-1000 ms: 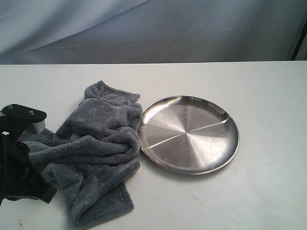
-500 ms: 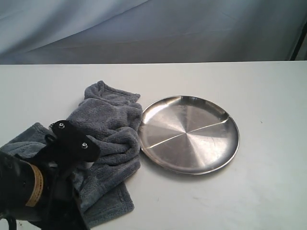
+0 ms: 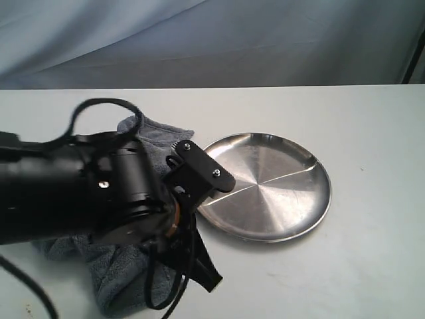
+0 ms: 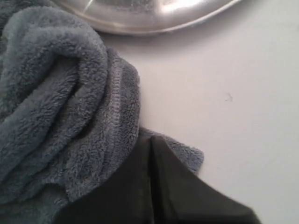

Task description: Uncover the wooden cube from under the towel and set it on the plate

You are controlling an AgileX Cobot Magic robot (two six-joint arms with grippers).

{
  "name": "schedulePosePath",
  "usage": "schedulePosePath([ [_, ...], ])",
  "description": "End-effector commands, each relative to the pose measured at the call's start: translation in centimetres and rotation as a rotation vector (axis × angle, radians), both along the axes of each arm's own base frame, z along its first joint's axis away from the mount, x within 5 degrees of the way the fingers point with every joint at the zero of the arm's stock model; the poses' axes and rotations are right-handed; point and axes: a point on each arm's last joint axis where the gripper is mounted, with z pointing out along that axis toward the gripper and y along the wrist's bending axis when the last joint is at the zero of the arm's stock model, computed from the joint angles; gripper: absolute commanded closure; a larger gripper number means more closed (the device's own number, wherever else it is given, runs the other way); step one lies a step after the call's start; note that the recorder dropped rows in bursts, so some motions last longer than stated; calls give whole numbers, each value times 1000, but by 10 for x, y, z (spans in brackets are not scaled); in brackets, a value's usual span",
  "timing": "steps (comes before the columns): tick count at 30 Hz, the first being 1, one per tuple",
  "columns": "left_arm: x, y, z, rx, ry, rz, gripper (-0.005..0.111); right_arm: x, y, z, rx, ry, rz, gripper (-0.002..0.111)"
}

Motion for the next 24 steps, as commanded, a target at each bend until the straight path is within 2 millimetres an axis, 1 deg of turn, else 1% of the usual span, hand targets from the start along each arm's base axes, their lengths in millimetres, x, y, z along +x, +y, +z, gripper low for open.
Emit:
schedulePosePath([
  [1, 9, -10, -18, 105, 18, -1, 98, 0, 0, -2, 9, 6, 5, 105],
  [2, 10, -11, -21, 120, 18, -5, 93, 0, 0, -2, 9, 6, 5, 105],
  [3, 12, -13, -25, 122, 16, -9, 84, 0, 0, -2, 9, 6, 5, 105],
  [4, 12, -13, -26, 123, 18, -10, 79, 0, 0, -2, 9, 6, 5, 105],
  [8, 13, -15, -26, 105, 7, -16, 52, 0, 0, -2, 9, 6, 5, 105],
  [9, 14, -15, -25, 111, -2, -24, 47, 0, 0, -2, 9, 6, 5, 105],
  [11, 16, -16, -26, 111, -20, -43, 42, 0, 0, -2, 9, 6, 5, 105],
  [16, 22, -17, -30, 119, -77, -33, 41, 0, 0, -2, 9, 6, 5, 105],
  [19, 27, -14, -39, 167, -91, -37, 41, 0, 0, -2, 9, 6, 5, 105],
  [24, 33, -10, -53, 195, -67, -16, 41, 0, 0, -2, 9, 6, 5, 105],
])
